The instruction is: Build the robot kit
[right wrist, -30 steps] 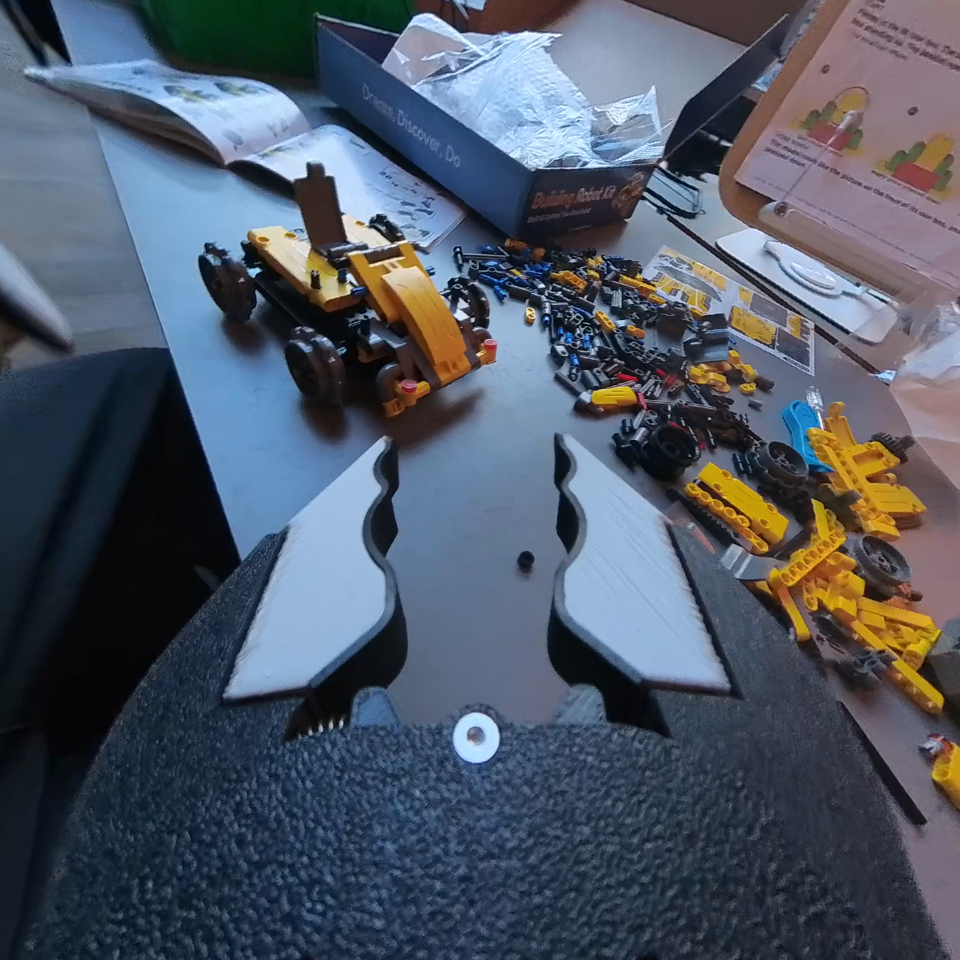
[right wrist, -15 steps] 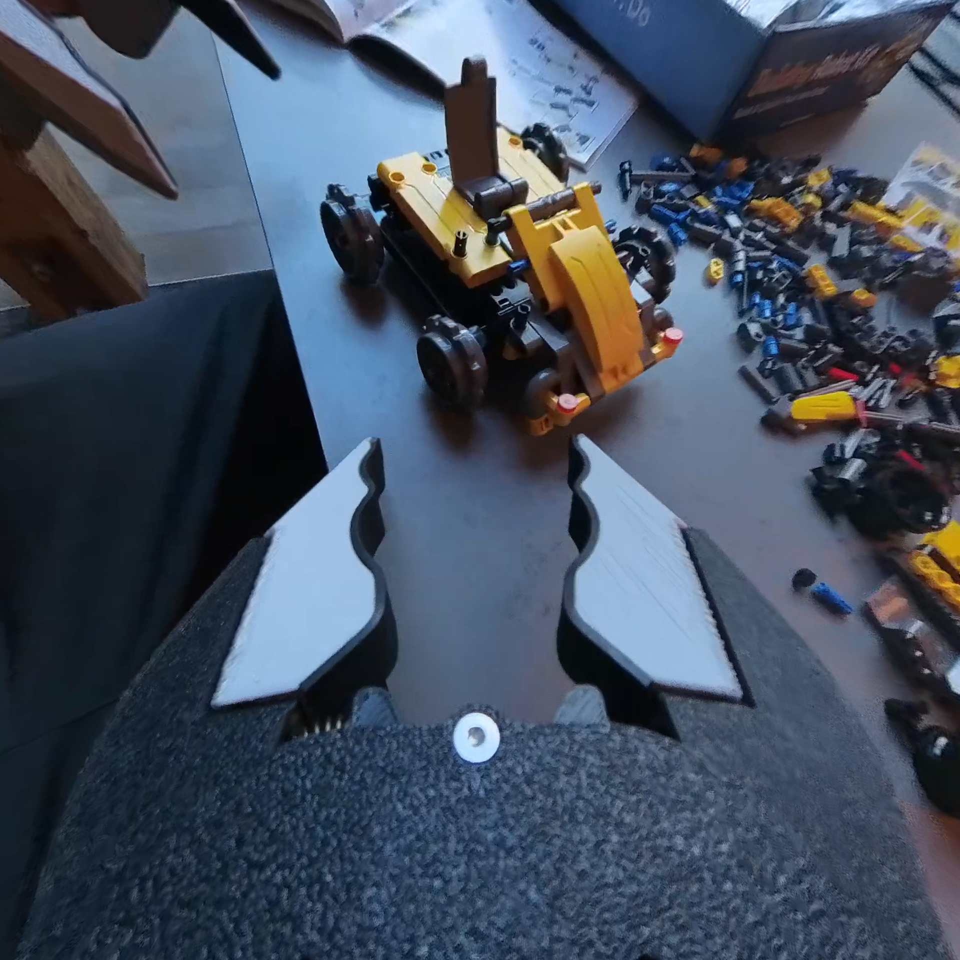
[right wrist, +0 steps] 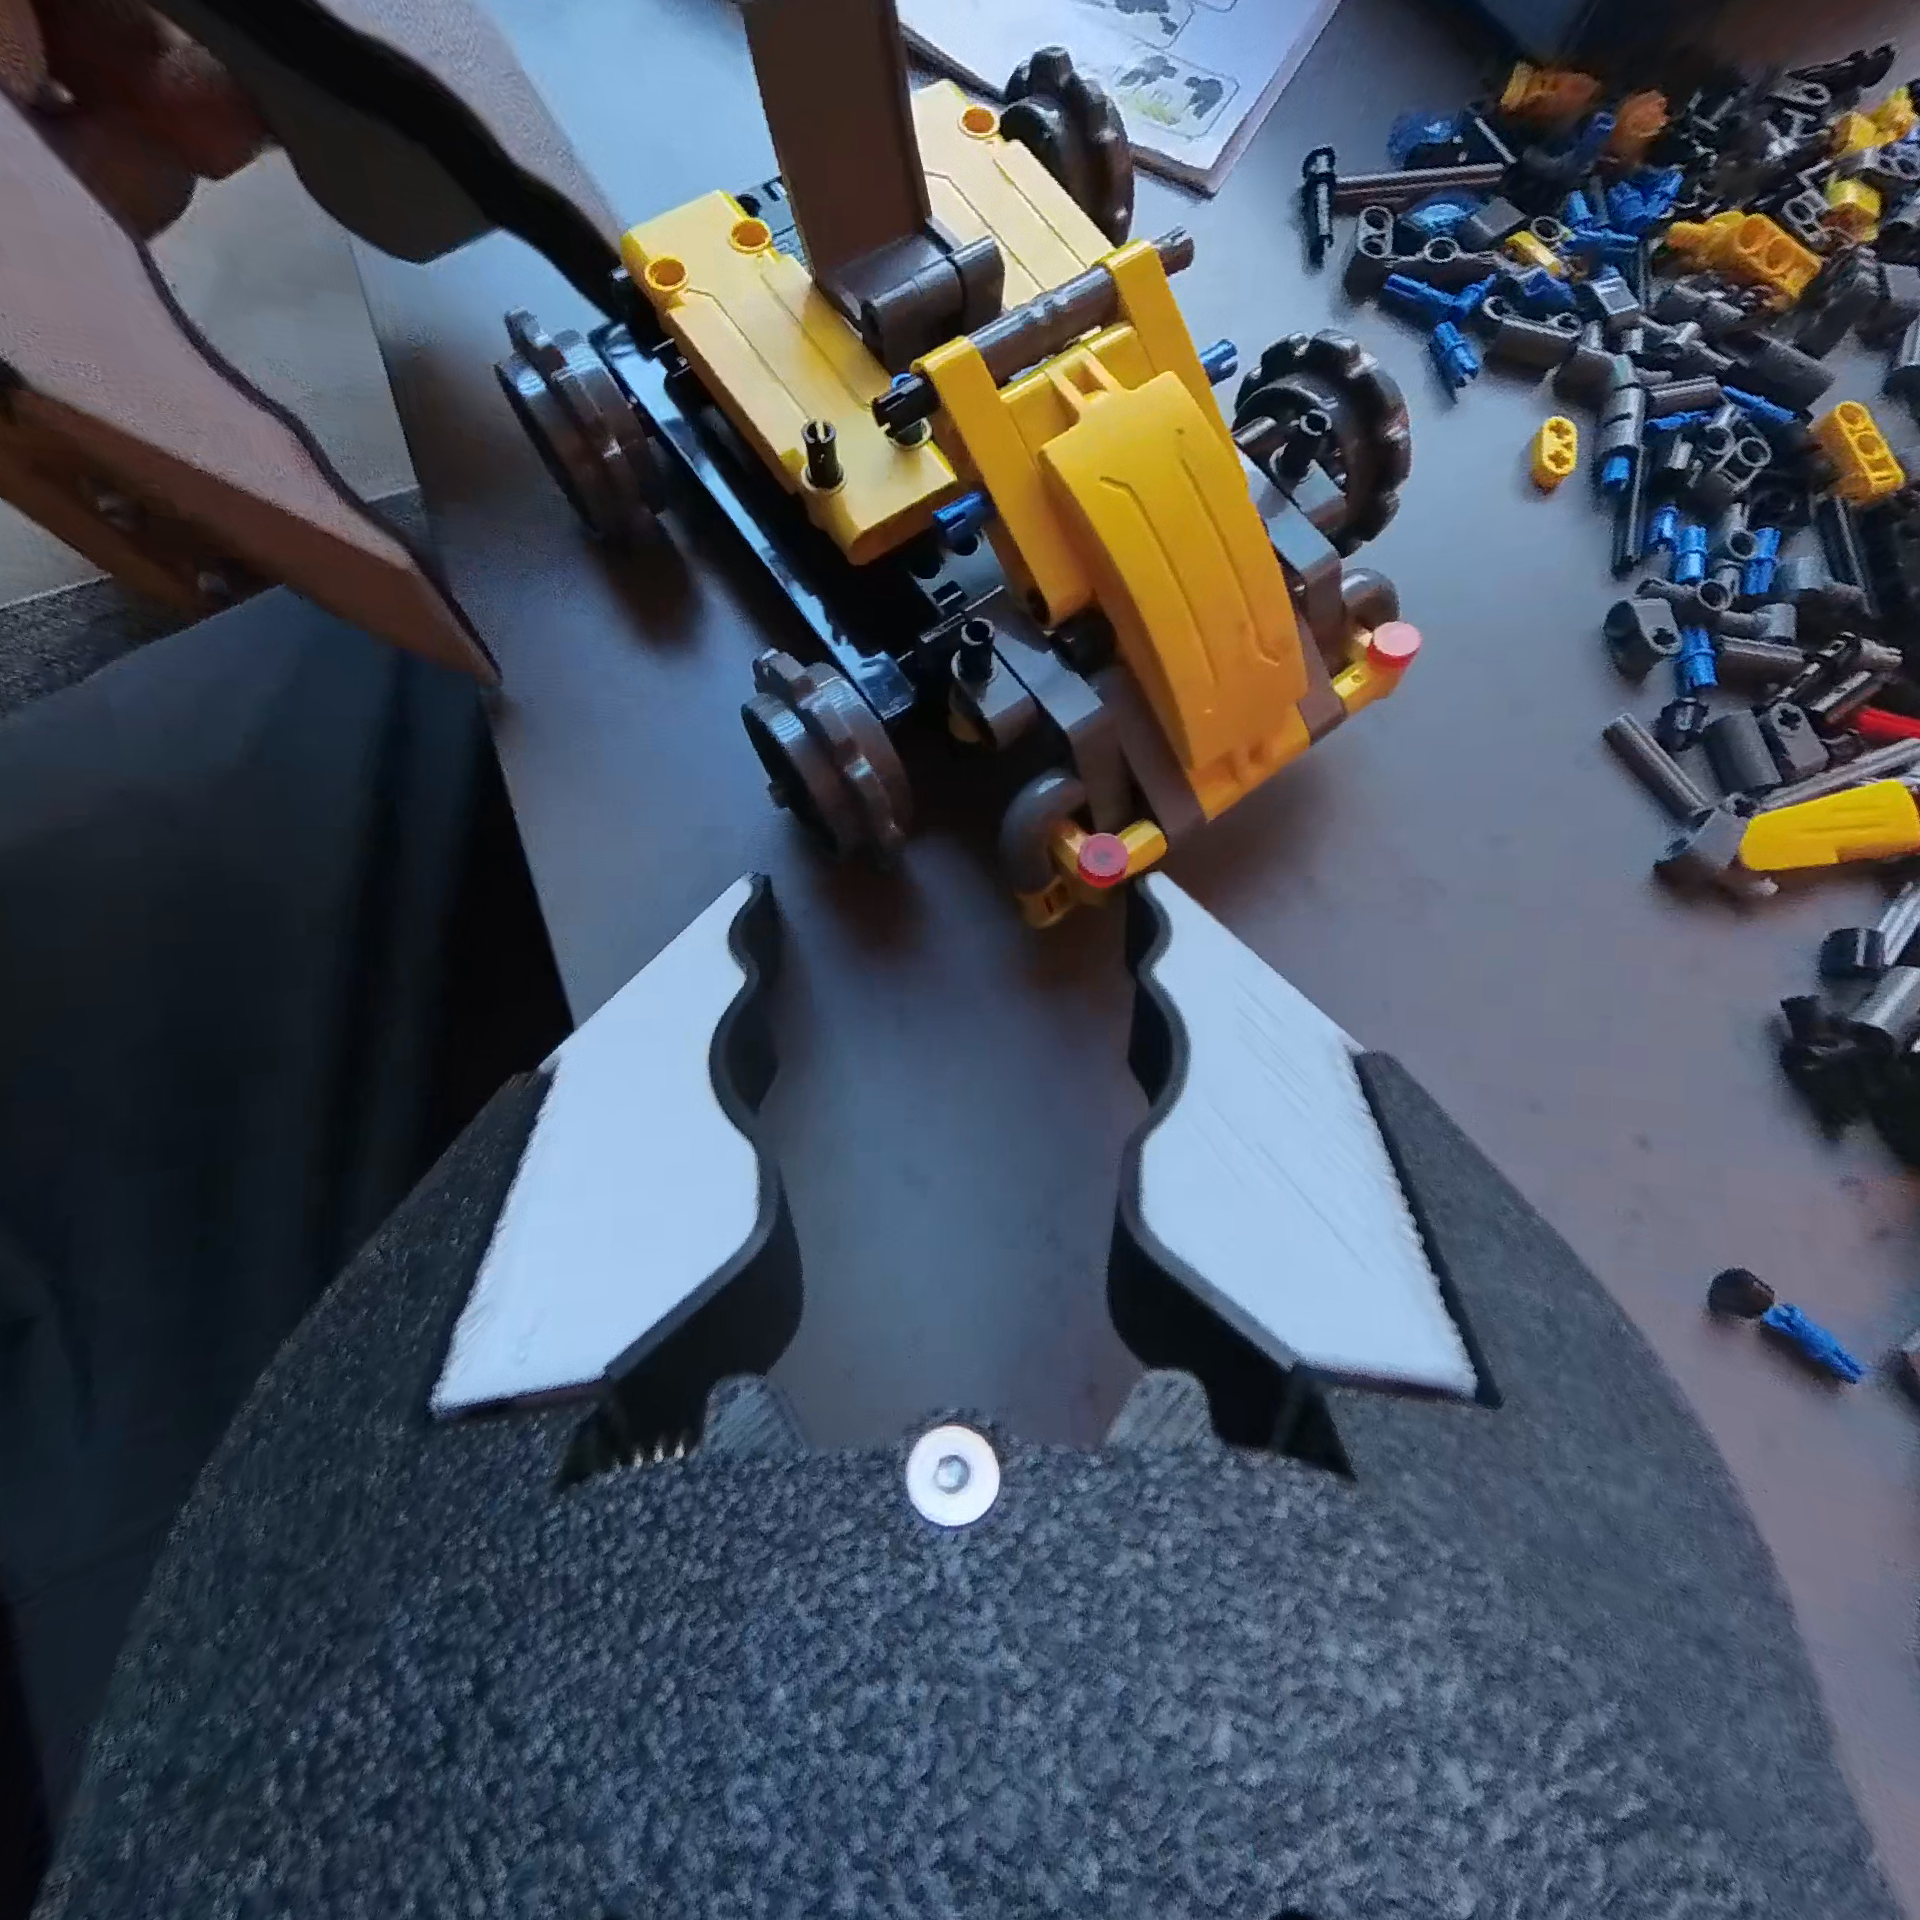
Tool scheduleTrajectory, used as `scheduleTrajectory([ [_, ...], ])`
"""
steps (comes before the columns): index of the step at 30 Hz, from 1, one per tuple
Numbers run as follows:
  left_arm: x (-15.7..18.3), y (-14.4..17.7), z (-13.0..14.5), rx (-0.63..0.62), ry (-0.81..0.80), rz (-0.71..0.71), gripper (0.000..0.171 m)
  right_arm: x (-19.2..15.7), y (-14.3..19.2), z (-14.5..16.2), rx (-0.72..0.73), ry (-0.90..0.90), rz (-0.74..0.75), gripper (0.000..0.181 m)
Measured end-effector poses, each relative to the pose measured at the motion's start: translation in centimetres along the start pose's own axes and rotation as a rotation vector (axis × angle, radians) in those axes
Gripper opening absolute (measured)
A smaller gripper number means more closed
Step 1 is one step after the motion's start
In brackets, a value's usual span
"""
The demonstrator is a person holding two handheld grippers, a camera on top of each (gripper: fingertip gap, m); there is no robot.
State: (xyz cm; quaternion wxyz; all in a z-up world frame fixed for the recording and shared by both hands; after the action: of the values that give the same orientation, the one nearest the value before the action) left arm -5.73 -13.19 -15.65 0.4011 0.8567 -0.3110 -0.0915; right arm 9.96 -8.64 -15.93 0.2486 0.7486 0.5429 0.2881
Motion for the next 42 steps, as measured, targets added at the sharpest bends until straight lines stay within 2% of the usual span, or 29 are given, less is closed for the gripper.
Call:
scheduleTrajectory([
  [7, -0.1, -0.4, -0.4, 0.021, -0.003, -0.001, 0.081, 0.4, -0.3, -0.1, -0.01, -0.045, -0.019, 0.074],
  [11, 0.6, 0.3, 0.2, 0.025, 0.024, 0.04, 0.067, -0.2, 0.7, -0.2, 0.008, -0.017, 0.031, 0.07],
  [17, 1.2, 1.9, -0.5, 0.187, 0.008, 0.057, 0.062, -1.1, 2.8, -1.0, 0.081, 0.008, 0.072, 0.067],
  [21, 1.6, 2.1, -0.7, 0.224, -0.12, -0.043, 0.06, -0.8, 2.8, -1.3, 0.086, 0.031, 0.126, 0.074],
  [25, 2.1, 2.4, -1.2, 0.281, -0.221, -0.142, 0.047, -0.4, 3.2, -1.5, 0.101, 0.042, 0.177, 0.078],
  [33, 2.5, 2.9, -1.7, 0.272, -0.188, -0.078, 0.044, 0.4, 4.0, -1.6, 0.09, 0.158, 0.306, 0.069],
  [36, 3.0, 3.6, -2.0, 0.253, -0.2, -0.049, 0.037, 0.9, 4.6, -2.0, 0.059, 0.219, 0.362, 0.06],
  [39, 3.4, 4.1, -2.4, 0.273, -0.24, -0.063, 0.037, 1.5, 5.5, -2.6, 0.06, 0.18, 0.359, 0.052],
  [42, 3.8, 4.1, -3.0, 0.328, -0.264, -0.066, 0.037, 1.7, 6.0, -3.1, 0.108, 0.063, 0.276, 0.049],
])
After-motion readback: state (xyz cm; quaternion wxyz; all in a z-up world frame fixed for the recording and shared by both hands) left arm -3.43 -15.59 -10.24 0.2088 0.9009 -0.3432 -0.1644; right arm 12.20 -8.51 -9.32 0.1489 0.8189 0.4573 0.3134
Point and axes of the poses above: each gripper's, where its closed fingertips meet, y back along the fingers, z out of its underside, x = y × z across the jaws, the point moved 6 cm from there along y, back along the fingers, and after that the axes turned 11 degrees about y, right-handed, at the moved point
